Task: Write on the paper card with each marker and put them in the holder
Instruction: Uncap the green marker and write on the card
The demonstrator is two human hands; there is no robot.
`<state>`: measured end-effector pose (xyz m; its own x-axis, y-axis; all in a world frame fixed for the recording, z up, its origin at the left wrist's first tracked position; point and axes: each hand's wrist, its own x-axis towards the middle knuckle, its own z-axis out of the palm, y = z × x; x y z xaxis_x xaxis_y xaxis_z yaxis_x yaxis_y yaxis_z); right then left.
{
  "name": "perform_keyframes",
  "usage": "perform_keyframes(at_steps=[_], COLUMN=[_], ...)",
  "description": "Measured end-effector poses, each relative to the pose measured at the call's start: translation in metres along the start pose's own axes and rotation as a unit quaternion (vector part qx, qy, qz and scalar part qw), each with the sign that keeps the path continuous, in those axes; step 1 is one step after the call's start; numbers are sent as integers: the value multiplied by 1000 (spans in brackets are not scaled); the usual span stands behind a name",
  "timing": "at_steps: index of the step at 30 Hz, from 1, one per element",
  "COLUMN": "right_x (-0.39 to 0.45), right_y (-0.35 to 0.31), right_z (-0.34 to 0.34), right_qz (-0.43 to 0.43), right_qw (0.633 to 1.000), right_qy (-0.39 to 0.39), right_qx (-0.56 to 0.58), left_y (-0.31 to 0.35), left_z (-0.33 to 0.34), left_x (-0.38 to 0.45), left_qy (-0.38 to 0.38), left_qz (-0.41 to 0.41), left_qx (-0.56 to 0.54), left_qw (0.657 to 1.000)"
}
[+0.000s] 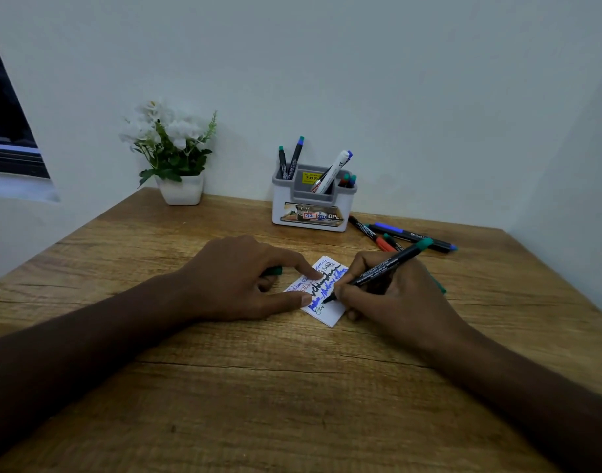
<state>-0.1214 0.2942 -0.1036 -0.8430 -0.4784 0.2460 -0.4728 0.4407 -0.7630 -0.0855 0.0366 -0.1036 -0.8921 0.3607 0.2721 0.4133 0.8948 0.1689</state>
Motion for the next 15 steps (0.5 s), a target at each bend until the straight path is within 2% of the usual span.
perform_keyframes(at_steps=[15], right_x=[2], right_y=[-1], right_z=[-1], right_qz=[29], right_qw=[1000], right_qy=[0], right_qx=[9], left_y=[-2], left_z=[1], left_x=[1], left_qy=[-6], left_qz=[2], left_qx=[-4], left_qw=[1000])
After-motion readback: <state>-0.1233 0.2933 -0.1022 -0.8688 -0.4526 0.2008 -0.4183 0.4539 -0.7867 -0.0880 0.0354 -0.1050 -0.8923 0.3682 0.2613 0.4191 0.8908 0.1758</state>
